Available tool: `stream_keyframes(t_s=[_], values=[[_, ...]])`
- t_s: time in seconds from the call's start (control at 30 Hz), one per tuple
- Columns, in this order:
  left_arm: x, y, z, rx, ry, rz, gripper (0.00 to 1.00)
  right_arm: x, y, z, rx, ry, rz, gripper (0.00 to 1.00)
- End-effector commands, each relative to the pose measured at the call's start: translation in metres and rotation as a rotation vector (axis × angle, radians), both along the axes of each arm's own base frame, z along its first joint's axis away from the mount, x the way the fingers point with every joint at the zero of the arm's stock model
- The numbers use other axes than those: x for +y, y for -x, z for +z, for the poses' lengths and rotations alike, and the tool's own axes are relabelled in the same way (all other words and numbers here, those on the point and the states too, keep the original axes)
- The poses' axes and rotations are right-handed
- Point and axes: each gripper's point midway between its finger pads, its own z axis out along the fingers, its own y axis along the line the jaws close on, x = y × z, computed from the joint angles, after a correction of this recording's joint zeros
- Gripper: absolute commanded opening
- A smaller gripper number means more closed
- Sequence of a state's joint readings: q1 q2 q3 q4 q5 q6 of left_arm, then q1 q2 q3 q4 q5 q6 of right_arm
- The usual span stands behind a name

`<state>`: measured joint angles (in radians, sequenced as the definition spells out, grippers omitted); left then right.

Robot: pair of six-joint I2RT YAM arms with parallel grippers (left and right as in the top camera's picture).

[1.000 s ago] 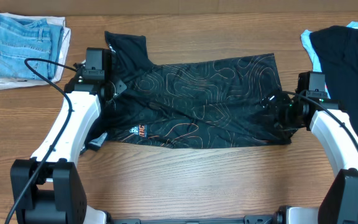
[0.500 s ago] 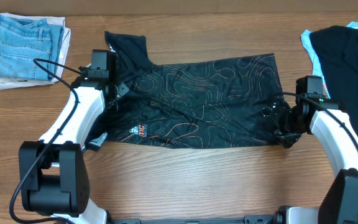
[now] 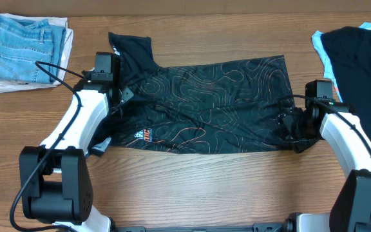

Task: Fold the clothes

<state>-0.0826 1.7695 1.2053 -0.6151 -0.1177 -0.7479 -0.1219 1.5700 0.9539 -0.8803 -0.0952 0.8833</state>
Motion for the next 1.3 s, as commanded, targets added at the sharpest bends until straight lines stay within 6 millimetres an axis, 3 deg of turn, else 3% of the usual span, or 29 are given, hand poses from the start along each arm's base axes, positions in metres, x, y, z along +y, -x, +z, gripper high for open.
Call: stream_keyframes(t_s=[0.0, 0.43, 0.63, 1.0, 1.13, 1.23, 1.27], values=[[0.005, -0.003, 0.003, -0.001, -0.026, -0.006, 0.04, -0.001, 0.002, -0.005, 0.012, 0.006, -0.007, 0.72], [0.005, -0.003, 0.003, 0.0, -0.026, -0.006, 0.04, 0.001, 0.011, -0.025, 0.015, -0.001, -0.032, 0.72], [0.005, -0.001, 0.002, 0.007, -0.026, -0.007, 0.04, 0.0, 0.0, -0.023, -0.03, 0.004, -0.031, 0.57], [0.005, -0.001, 0.002, 0.006, -0.026, -0.007, 0.04, -0.001, 0.007, -0.032, -0.021, 0.014, -0.034, 0.56], [0.005, -0.001, 0.002, 0.006, -0.026, -0.007, 0.04, -0.002, 0.005, -0.032, -0.027, 0.015, -0.034, 0.38], [0.005, -0.001, 0.002, 0.008, -0.027, -0.007, 0.04, -0.002, 0.003, -0.032, -0.039, 0.015, -0.034, 0.06], [0.005, -0.001, 0.002, 0.008, -0.027, -0.007, 0.04, -0.002, 0.001, -0.031, -0.047, 0.016, -0.034, 0.04]])
